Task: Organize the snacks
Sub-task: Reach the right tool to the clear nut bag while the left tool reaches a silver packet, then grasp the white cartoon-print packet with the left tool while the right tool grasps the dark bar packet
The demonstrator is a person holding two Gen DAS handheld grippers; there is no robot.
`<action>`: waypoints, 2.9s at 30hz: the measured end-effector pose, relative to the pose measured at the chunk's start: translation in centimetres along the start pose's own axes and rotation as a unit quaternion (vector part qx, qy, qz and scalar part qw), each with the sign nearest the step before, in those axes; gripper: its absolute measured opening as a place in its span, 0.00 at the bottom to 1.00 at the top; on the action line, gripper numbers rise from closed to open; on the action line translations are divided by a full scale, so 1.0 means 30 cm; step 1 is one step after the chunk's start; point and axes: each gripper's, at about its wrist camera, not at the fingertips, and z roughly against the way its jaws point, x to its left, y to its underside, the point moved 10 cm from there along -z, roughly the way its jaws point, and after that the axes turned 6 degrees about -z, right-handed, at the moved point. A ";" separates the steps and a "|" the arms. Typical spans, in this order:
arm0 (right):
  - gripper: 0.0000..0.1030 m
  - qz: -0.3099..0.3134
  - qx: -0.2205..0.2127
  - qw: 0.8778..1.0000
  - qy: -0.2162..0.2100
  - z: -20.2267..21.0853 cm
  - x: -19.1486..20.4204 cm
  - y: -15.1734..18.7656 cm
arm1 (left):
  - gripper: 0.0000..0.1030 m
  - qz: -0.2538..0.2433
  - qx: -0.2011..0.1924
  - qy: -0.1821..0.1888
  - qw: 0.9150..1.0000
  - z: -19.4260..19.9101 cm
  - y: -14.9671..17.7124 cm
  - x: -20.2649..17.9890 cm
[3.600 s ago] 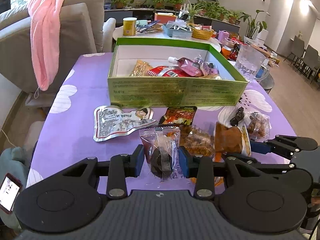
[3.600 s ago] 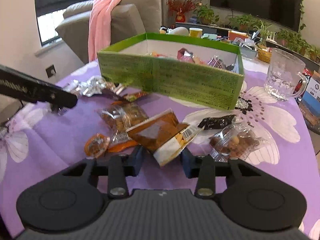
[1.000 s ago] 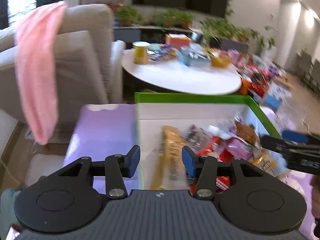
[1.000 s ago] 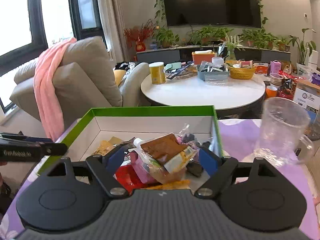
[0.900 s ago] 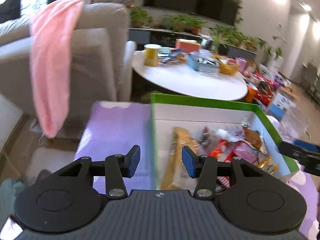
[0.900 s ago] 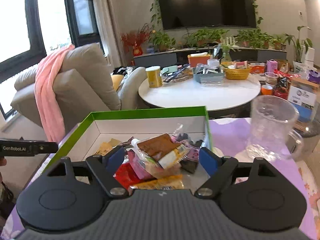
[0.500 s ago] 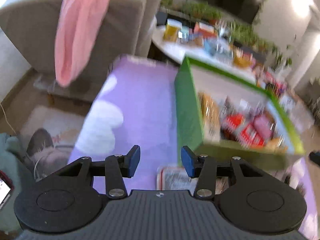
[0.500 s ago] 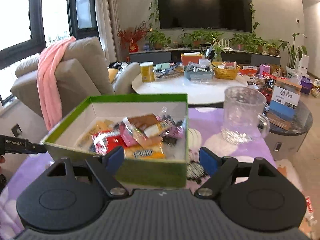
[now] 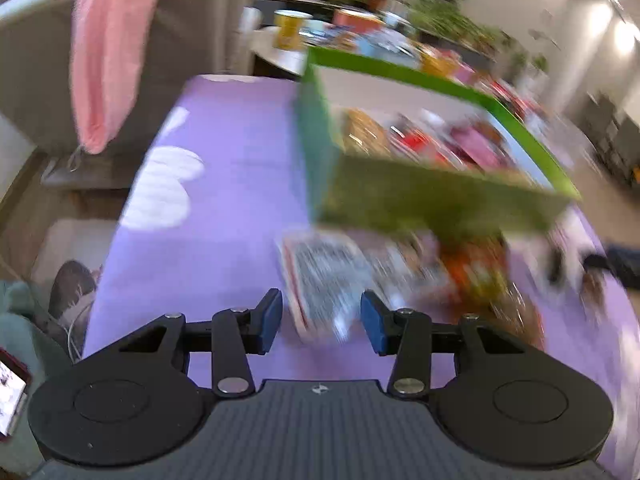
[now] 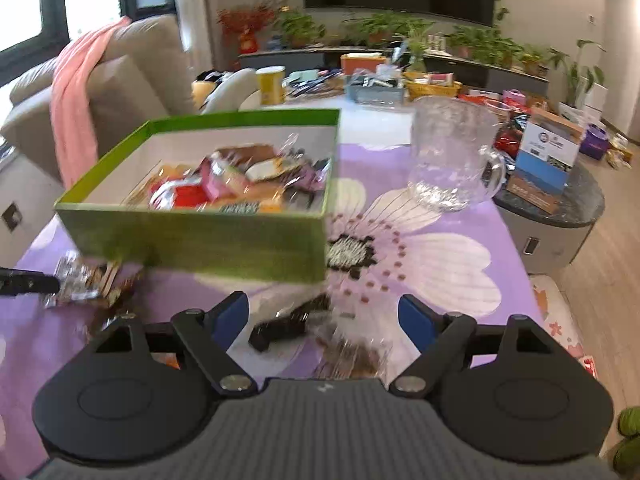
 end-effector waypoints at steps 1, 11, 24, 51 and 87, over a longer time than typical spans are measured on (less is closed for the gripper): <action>0.82 0.008 0.002 1.000 -0.002 0.003 0.006 0.016 | 0.39 -0.016 0.005 0.013 1.000 0.016 0.023 -0.030; 0.86 0.017 0.042 0.999 0.026 -0.025 -0.044 0.134 | 0.39 -0.132 -0.019 -0.017 0.991 0.056 -0.022 -0.088; 0.86 -0.005 0.042 0.999 0.022 -0.027 -0.083 0.142 | 0.41 -0.215 -0.016 0.038 0.976 -0.111 -0.143 -0.143; 0.88 -0.015 0.034 0.999 0.016 -0.003 -0.077 0.149 | 0.41 -0.102 -0.043 -0.046 0.993 -0.027 -0.120 -0.046; 0.97 0.077 -0.023 0.997 -0.012 0.025 -0.011 0.064 | 0.46 -0.243 -0.010 0.098 0.965 -0.112 -0.113 -0.215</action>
